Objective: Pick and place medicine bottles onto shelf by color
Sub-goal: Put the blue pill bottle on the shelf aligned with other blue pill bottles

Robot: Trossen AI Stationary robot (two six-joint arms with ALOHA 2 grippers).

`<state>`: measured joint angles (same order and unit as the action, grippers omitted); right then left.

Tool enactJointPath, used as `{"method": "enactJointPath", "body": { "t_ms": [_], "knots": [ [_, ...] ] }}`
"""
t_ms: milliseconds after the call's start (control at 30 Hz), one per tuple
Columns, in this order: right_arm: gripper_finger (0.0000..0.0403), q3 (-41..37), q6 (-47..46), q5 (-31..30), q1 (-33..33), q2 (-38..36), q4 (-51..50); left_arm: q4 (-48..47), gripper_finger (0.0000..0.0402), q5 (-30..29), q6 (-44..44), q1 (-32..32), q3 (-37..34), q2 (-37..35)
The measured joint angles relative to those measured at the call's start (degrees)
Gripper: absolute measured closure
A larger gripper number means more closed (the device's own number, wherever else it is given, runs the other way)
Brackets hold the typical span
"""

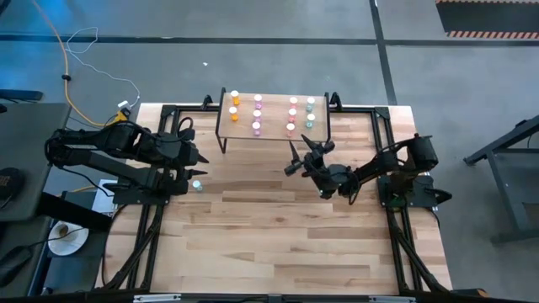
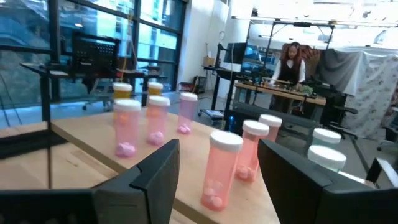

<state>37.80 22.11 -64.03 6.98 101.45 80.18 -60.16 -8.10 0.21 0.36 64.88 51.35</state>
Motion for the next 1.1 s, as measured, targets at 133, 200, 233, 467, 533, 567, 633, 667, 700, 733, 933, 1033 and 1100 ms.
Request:
{"method": "enactJointPath", "body": {
  "t_ms": [133,200,233,467,533,567,633,667,700,733,933,1033,1100],
  "knots": [
    [0.0194,0.0,2.6,-2.0,2.6,-2.1,0.2,0.0,0.0254,0.0,0.0,0.0,0.0,0.0],
    [0.0194,0.0,3.6,-2.1,4.0,-3.4,0.1,0.0,0.0254,0.0,-0.4,0.0,0.0,0.0],
    [0.0194,0.0,3.7,-2.0,4.7,-4.0,0.1,0.0,0.0254,0.0,-0.5,0.0,0.0,0.0],
    [0.0194,0.0,4.3,-3.2,10.1,-8.2,-0.8,0.0,0.0248,0.1,-2.7,0.0,0.0,0.0],
    [0.0194,0.0,6.1,-5.9,12.2,-9.7,-1.3,0.0,0.024,0.1,-3.8,0.0,0.0,0.0],
    [0.0194,0.0,7.0,-8.3,13.4,-10.4,-1.5,0.0,0.0234,0.1,-4.4,0.0,0.0,0.0],
    [0.0194,0.0,8.2,-12.8,15.8,-12.1,-1.6,0.0,0.0223,0.1,-5.5,0.0,0.0,0.0],
    [0.0194,0.0,8.4,-14.4,16.9,-12.9,-1.6,-0.1,0.0217,0.1,-6.0,0.0,0.0,0.0],
    [0.0194,0.0,8.6,-15.3,18.1,-13.7,-1.5,-0.1,0.0213,0.1,-6.3,0.0,0.0,0.0],
    [0.0194,0.0,8.6,-16.0,19.3,-14.4,-1.5,-0.1,0.0211,0.1,-6.6,0.0,0.0,0.0],
    [0.0194,0.0,9.5,-23.4,25.0,-17.0,-1.6,-0.3,0.021,0.5,-9.5,0.0,0.0,0.0],
    [0.0194,0.0,9.9,-26.0,27.4,-17.8,-1.6,-0.9,0.0211,0.6,-10.6,0.0,0.0,0.0],
    [0.0194,0.0,9.6,-26.0,29.2,-18.3,-1.6,-3.1,0.021,1.2,-11.7,0.0,0.0,0.0]
  ]
}}
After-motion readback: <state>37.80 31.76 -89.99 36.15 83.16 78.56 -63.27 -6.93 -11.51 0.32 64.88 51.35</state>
